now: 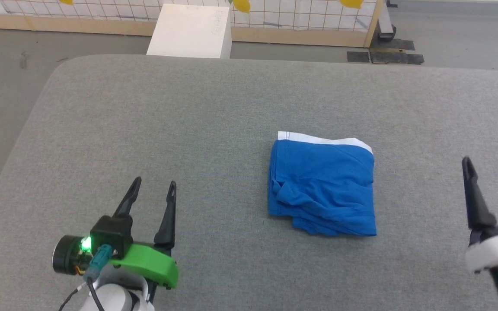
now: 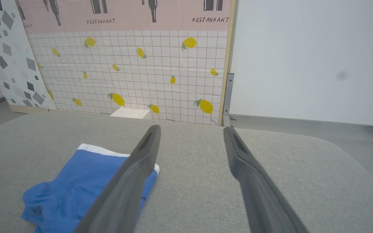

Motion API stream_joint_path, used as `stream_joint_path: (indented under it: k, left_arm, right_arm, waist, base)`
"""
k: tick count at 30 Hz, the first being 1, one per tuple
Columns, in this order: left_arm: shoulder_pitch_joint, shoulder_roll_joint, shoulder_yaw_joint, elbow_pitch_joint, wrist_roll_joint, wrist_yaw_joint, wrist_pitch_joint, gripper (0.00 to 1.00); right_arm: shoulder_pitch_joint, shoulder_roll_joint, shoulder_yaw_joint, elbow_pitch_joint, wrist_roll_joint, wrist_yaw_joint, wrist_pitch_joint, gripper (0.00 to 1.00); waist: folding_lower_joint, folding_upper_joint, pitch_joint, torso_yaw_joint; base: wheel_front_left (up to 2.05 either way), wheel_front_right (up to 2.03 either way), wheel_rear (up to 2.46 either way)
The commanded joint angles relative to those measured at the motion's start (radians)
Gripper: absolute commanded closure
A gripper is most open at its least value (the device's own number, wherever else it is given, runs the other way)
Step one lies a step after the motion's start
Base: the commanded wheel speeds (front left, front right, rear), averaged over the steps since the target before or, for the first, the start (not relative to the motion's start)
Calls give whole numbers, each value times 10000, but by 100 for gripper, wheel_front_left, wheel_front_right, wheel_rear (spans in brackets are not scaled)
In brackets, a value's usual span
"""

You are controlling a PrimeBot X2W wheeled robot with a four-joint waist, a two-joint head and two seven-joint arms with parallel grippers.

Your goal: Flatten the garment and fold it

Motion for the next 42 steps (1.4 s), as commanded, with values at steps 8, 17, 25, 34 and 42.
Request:
stream_joint_path:
  k: [8, 17, 25, 34, 42]
  left_arm:
    - [210, 164, -16, -125, 205, 70, -134, 0]
    - [53, 29, -142, -171, 302, 4, -169, 0]
    - [-336, -84, -364, -187, 460, -101, -172, 0]
    - [-896, -383, -601, -9, 674, -241, -197, 0]
    - [-1035, -577, -673, 183, 760, -292, -211, 0]
  right_arm:
    - [820, 532, 192, -723, -356, -13, -21, 0]
    - [513, 257, 396, -863, 564, -13, 1123, 0]
    - [-813, -585, 770, -408, 2587, -13, 4517, 0]
    - [-2707, 249, 258, 1811, 3555, -13, 8263, 0]
    - [-3127, 809, -57, 3005, 2520, -13, 9094, 0]
  waist:
    - [0, 0, 148, -59]
    - [0, 0, 569, 137]
    - [0, 0, 1552, 687]
    - [0, 0, 2501, 1598]
    - [0, 0, 2626, 1988]
  base:
    - [0, 0, 0]
    - [0, 0, 0]
    - [0, 0, 0]
    - [0, 0, 0]
    - [0, 0, 0]
